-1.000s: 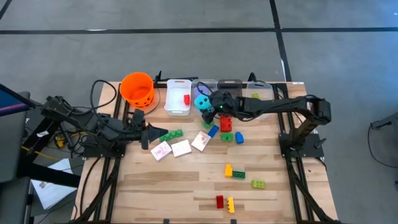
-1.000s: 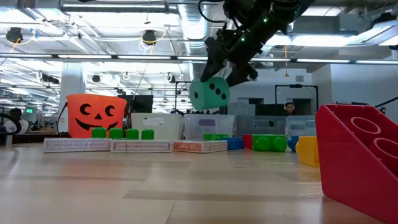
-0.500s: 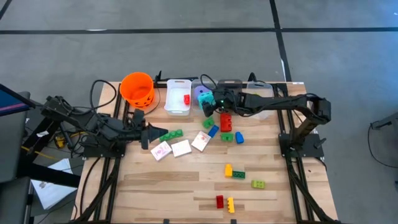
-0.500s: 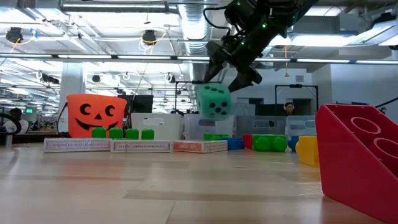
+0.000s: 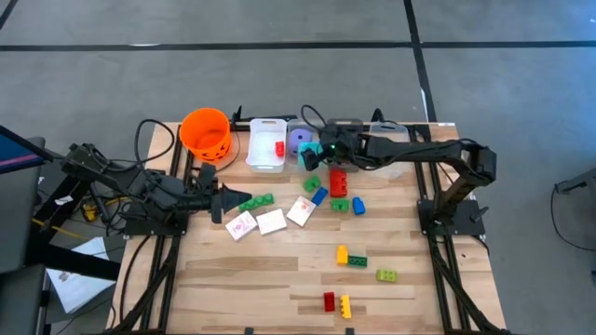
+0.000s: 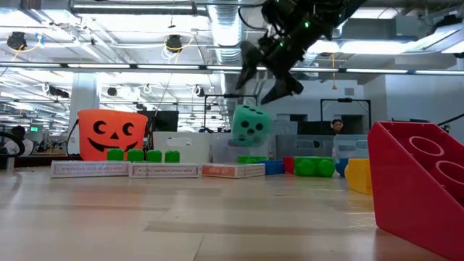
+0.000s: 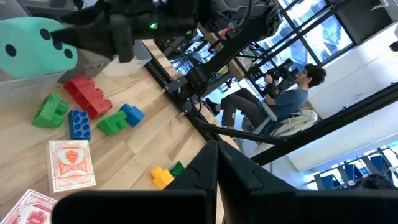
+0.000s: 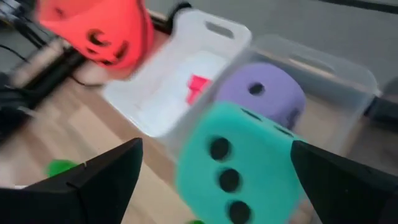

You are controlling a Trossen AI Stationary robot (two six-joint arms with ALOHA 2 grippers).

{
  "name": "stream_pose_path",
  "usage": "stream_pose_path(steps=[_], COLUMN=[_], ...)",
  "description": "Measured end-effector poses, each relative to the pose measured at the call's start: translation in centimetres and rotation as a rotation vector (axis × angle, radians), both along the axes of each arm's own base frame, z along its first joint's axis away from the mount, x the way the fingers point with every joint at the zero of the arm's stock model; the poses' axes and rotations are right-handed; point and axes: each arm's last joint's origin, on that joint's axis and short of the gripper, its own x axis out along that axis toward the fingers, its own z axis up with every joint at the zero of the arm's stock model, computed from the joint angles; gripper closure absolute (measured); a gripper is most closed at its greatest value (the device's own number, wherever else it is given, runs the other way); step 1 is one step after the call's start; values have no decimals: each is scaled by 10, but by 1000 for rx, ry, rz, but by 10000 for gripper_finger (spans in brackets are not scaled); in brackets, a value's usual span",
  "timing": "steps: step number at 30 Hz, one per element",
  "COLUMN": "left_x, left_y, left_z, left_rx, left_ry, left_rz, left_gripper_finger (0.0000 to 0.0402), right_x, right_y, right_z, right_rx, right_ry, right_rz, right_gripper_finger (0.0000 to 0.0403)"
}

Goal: Pick & Place Toys
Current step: Put the blue dice into the left transparent bin

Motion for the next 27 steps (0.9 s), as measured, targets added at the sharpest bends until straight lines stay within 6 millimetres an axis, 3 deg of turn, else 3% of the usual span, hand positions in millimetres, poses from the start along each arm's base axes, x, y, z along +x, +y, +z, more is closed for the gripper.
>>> stream_pose_path(steps=[9,13,19,23,27], left_x=[0,0,0,0,0], left_y=[0,0,-1,-1,-1], left_z=[0,0,0,0,0], left_rx=[1,0,-5,-5,-5], left_ry=[0,0,3,4,4], left_rz=[3,1,-31,-32,-32], left_gripper_finger=[401,401,401,401,401], right_x=[17,23,24,22,27], right_y=[12,24,39,33,20], right_z=[52,60,55,35,14], right_rx=[-57,-194,-210,-216,-148], right_ry=[-126,-109,-49,93,141], right_rz=[100,213,211,64,40], right_gripper_finger=[5,3,5,5,6])
